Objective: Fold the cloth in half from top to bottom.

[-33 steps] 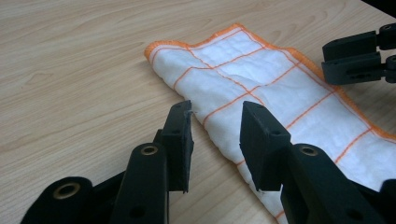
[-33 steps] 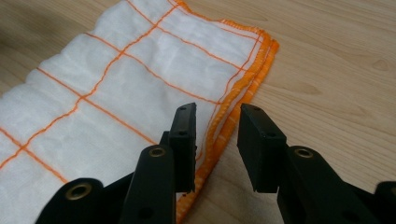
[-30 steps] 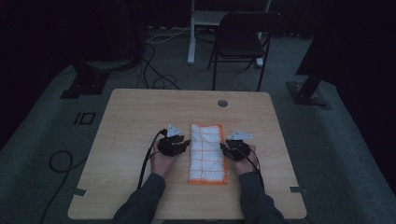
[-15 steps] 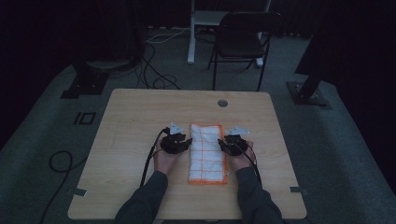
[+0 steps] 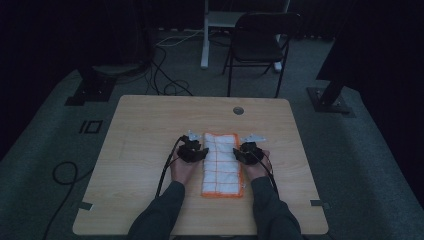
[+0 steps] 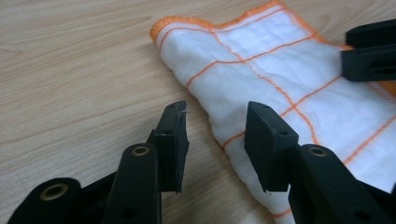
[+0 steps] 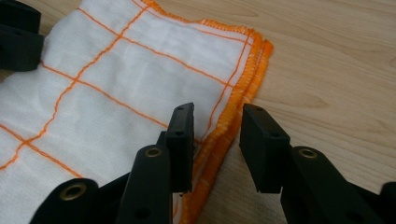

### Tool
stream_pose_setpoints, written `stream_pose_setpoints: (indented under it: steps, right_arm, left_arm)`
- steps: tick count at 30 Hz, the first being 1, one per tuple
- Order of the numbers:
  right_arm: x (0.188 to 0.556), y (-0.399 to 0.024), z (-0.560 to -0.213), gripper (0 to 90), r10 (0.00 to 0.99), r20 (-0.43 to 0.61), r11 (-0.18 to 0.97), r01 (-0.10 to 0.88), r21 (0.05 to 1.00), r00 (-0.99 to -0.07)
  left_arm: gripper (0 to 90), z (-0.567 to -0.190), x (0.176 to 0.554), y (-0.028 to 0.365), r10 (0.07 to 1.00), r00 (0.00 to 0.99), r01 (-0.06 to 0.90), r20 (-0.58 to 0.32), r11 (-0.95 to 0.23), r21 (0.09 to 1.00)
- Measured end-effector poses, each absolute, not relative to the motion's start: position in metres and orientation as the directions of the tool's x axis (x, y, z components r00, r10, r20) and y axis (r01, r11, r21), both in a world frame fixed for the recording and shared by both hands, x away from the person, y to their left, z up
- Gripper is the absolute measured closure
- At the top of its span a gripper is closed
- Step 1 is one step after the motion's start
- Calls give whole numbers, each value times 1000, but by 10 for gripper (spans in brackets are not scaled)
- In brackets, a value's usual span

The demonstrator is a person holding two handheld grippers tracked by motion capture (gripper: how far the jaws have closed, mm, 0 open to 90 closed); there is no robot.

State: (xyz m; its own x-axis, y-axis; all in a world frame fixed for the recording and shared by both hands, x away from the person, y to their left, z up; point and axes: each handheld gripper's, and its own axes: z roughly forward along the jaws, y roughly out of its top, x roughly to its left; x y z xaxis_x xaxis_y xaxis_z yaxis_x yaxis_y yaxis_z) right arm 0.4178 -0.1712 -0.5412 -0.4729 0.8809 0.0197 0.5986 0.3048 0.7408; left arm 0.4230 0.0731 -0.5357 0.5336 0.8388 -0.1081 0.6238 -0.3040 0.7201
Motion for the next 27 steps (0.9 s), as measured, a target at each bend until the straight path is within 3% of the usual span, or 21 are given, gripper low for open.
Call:
stream_pose_setpoints:
  steps: [7,8,12,15,27]
  right_arm:
    - [420,-174,-543,649,885,61,273,620,735,-462]
    - [419,-173,-542,698,879,69,275,621,734,-471]
    - [419,-173,-542,811,871,96,267,627,732,-482]
    - [418,-170,-542,848,868,78,281,615,737,-490]
    - [414,-170,-531,854,864,59,276,568,775,-500]
  left_arm:
    - [604,-539,425,72,841,527,637,-120,-298,711]
    - [619,-539,424,71,839,530,637,-124,-298,711]
    - [769,-539,424,69,820,557,634,-132,-317,706]
    - [857,-538,425,68,815,564,634,-132,-325,701]
    - [878,-518,425,72,810,576,597,-108,-327,733]
